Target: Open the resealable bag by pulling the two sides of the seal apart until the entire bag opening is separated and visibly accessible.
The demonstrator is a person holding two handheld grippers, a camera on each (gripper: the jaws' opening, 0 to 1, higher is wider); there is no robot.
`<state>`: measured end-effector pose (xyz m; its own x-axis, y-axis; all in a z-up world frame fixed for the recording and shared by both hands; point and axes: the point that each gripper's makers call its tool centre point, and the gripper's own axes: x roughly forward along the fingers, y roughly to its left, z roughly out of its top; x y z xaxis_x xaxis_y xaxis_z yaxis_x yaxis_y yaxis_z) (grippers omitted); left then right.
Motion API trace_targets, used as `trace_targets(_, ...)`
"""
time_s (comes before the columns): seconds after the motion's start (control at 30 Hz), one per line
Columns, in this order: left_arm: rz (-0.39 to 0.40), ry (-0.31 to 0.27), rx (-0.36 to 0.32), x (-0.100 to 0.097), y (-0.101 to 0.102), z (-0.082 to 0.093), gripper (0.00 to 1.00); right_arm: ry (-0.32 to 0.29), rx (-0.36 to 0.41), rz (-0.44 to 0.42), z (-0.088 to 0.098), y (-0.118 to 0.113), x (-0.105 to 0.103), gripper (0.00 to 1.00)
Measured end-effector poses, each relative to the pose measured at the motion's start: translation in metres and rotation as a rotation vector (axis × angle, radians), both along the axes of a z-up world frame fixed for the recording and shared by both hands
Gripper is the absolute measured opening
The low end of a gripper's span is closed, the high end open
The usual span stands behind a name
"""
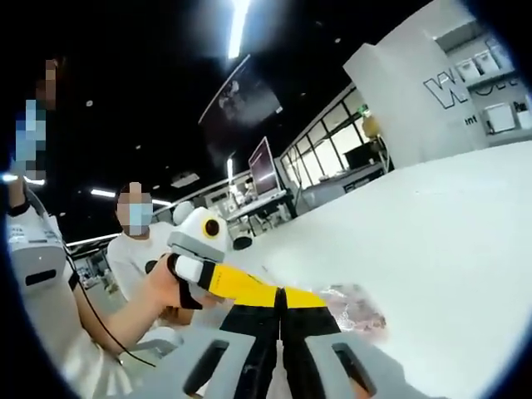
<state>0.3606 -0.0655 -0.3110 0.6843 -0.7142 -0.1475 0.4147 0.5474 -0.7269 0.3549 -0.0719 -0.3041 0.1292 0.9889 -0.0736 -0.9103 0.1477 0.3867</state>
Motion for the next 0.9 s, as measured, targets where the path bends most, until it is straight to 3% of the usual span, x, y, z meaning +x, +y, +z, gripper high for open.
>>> trace_targets(0.17,0.005,0.006,0.000,0.000,0.000,-0.001,0.00,-0.001,0.001,-0.009,0.000,0.001,0.001,0.00)
trace_targets(0.27,0.010,0.015,0.005,0.001,0.002,-0.004,0.00,0.070,0.044,-0.001,0.001,0.001,0.001,0.00)
trace_targets(0.53,0.025,0.022,0.028,0.002,0.004,-0.006,0.00,0.026,0.097,-0.014,0.008,-0.004,0.004,0.00)
trace_targets(0.6,0.032,0.021,0.039,0.002,0.006,-0.007,0.00,0.039,0.114,0.019,0.013,-0.007,0.000,0.05)
trace_targets(0.7,0.035,0.020,0.029,0.002,0.009,-0.006,0.00,-0.004,0.054,0.060,0.008,-0.007,-0.006,0.15)
trace_targets(0.77,0.036,0.017,0.032,0.002,0.008,-0.005,0.00,-0.057,-0.001,0.063,0.002,-0.005,-0.008,0.14)
trace_targets(0.9,0.024,0.011,0.031,0.001,0.006,-0.004,0.00,-0.054,-0.009,0.068,0.001,-0.001,-0.009,0.11)
